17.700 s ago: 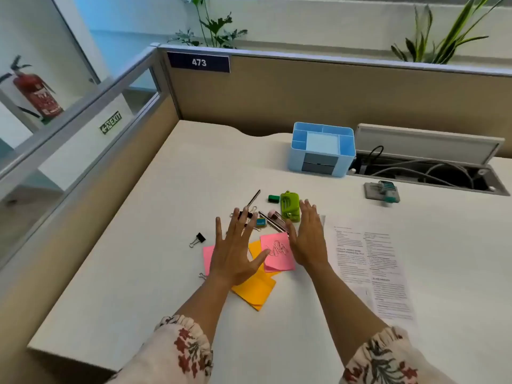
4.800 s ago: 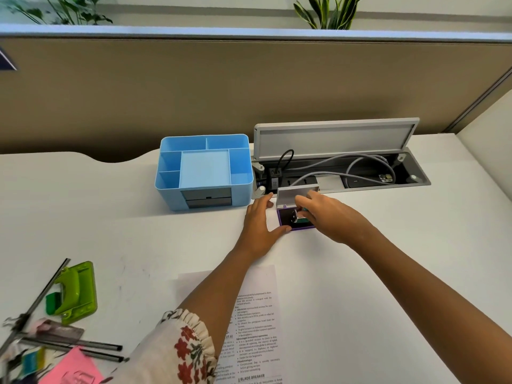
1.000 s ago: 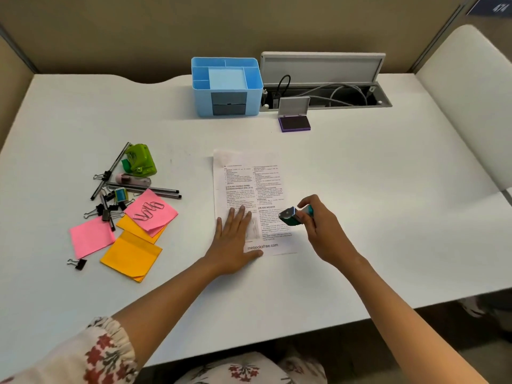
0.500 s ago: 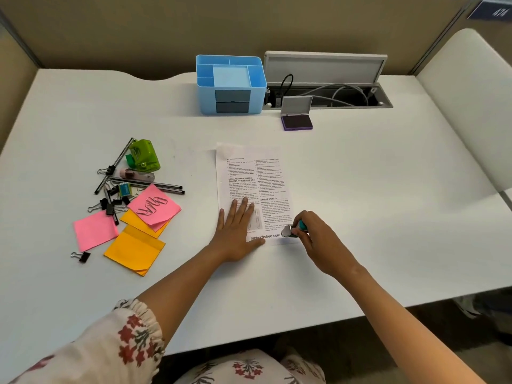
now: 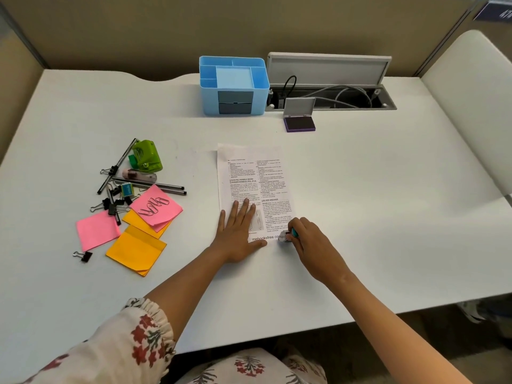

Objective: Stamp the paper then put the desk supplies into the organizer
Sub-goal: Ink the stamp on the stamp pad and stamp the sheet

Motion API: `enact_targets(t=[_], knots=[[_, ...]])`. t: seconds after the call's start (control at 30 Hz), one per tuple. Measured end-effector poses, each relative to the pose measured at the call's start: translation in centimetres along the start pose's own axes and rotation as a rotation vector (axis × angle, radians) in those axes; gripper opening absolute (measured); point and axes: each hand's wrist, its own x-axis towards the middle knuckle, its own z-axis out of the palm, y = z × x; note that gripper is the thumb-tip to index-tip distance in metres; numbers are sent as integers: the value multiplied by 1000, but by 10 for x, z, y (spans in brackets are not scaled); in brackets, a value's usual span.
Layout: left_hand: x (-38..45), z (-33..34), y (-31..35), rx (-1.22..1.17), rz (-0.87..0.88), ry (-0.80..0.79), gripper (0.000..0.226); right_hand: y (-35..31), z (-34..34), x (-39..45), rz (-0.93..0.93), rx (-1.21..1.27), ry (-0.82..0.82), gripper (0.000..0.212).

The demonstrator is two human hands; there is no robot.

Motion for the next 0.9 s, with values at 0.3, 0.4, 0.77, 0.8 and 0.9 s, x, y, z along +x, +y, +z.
enact_targets(t=[0.3,0.4,0.77,0.8,0.9], knots=[[0,0,0,3,0,5,96,0,5,2,-44,-26,-14,7],[0,1,0,1,-1,4,96,0,9,2,-48,-31,-15,9],[0,1,0,2,-6,6,96,-3,19,3,-43,-6,70,13],[0,1,0,3,-6,9,95,-2,19,4,-41,-5,74,14],[0,3,-2,13,-1,8,97,-2,20,3,-36,-10,84,14]])
